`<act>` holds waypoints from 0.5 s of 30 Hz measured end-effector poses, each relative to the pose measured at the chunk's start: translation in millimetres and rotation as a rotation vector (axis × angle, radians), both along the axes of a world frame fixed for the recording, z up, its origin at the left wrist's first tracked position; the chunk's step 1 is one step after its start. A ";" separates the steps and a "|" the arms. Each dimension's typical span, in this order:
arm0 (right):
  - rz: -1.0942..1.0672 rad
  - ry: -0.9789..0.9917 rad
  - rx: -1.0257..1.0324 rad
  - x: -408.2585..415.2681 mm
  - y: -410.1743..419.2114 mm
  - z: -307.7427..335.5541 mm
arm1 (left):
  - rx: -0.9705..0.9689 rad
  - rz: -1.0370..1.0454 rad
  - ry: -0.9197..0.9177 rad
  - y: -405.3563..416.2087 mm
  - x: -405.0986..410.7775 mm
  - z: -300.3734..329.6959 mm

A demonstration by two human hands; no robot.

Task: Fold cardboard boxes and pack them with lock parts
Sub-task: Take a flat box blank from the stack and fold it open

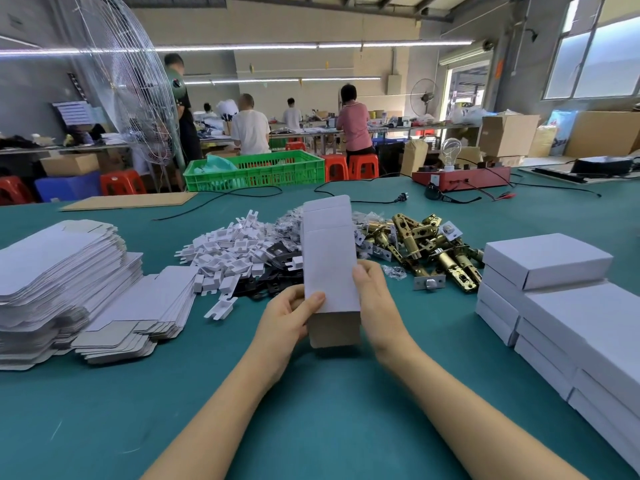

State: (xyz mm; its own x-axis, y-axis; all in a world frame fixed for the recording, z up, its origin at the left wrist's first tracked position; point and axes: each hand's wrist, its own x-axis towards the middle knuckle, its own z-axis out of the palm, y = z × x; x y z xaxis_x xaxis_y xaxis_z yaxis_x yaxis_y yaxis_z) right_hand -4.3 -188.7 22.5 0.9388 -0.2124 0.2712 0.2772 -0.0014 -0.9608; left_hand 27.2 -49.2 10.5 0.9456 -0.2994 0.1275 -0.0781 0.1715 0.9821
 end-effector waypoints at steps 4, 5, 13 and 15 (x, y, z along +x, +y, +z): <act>-0.001 0.053 0.013 -1.3 -6.1 12.2 | -0.029 -0.133 0.021 -1.4 -1.6 0.0; 0.007 0.053 0.036 -2.3 -7.5 16.1 | -0.038 -0.161 0.028 -1.8 -2.2 0.6; -0.017 0.051 0.144 -2.0 -12.2 21.3 | -0.036 -0.237 0.028 -1.1 -5.4 5.2; -0.006 0.035 0.114 -2.3 -13.7 22.5 | 0.011 -0.179 0.007 -2.1 -5.4 7.7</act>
State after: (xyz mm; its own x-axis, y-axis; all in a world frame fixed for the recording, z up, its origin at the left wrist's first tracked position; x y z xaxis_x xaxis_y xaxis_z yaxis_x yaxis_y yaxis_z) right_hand -6.6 -202.5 45.0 0.9459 -0.2456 0.2120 0.2437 0.1067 -0.9639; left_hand 21.8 -51.4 18.3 0.8779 -0.4645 0.1165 -0.0402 0.1709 0.9845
